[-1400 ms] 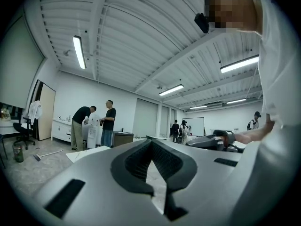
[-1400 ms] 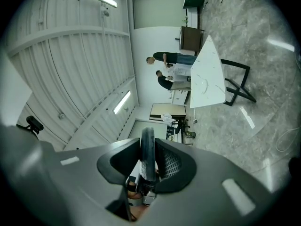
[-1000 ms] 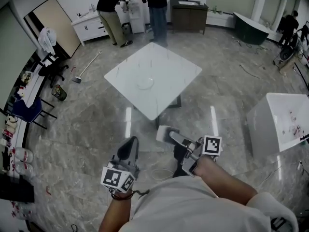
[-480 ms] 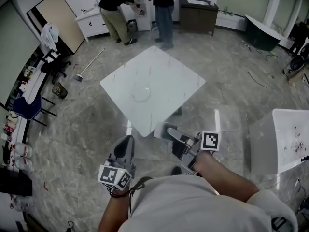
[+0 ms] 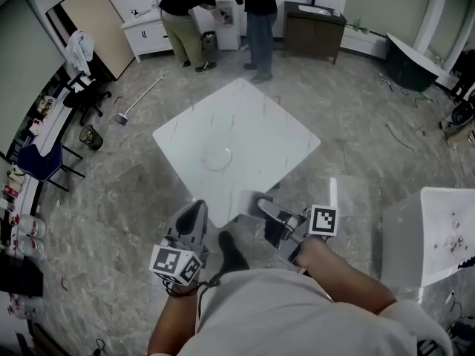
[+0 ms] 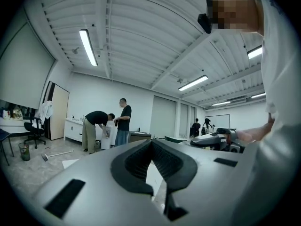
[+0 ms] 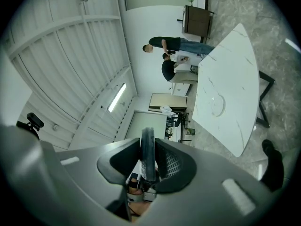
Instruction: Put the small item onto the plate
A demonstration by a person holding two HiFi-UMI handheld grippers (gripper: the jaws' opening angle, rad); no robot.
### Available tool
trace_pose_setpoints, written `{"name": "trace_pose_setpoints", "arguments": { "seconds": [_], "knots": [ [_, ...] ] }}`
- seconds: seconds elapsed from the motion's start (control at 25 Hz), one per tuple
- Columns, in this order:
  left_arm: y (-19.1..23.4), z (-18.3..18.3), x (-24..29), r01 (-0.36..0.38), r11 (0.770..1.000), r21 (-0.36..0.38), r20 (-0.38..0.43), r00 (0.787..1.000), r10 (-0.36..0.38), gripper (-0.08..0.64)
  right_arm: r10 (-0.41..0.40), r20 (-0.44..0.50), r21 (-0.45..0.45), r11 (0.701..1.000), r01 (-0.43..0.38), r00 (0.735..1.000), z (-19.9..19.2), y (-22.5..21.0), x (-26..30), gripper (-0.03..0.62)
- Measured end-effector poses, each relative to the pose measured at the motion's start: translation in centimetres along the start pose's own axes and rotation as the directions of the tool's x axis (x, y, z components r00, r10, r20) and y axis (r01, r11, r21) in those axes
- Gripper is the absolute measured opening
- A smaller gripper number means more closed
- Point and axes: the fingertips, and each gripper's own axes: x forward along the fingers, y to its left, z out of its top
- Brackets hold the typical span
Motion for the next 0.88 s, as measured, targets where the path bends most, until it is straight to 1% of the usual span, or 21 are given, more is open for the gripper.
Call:
{"name": "trace_pose_setpoints", "arguments": {
  "seconds": [0.16,0.36,0.56,0.72,0.88],
  "knots": [
    [2.9,0.0,3.8,0.012,1.000,-0.016,-0.013,1.000,-0.012,0.006,-0.009,-0.004,-0.001,1.000,0.009,1.000,2.6,-1.2,2.6,0.097],
    [7.7,0.3,8.5,0.071,0.997,-0.012,-0.021,0.997,-0.071,0.006,-0.030,0.001,0.006,1.000,0.030,1.000,5.9,-3.3,8.2,0.097],
    [13.9,0.8,12.1,0.103,0.995,0.008,-0.057,0.993,-0.102,0.006,-0.051,0.016,0.009,0.999,0.051,0.999,8.9,-5.0,14.9,0.097],
    [19.4,1.1,14.1,0.122,0.993,0.005,-0.062,0.991,-0.121,0.006,-0.078,0.039,0.003,0.997,0.078,0.996,11.3,-6.8,20.1,0.097],
    [23.6,0.5,15.7,0.145,0.989,-0.011,-0.061,0.987,-0.146,0.006,-0.115,0.050,-0.008,0.993,0.115,0.992,12.8,-9.3,24.0,0.097]
  ]
}}
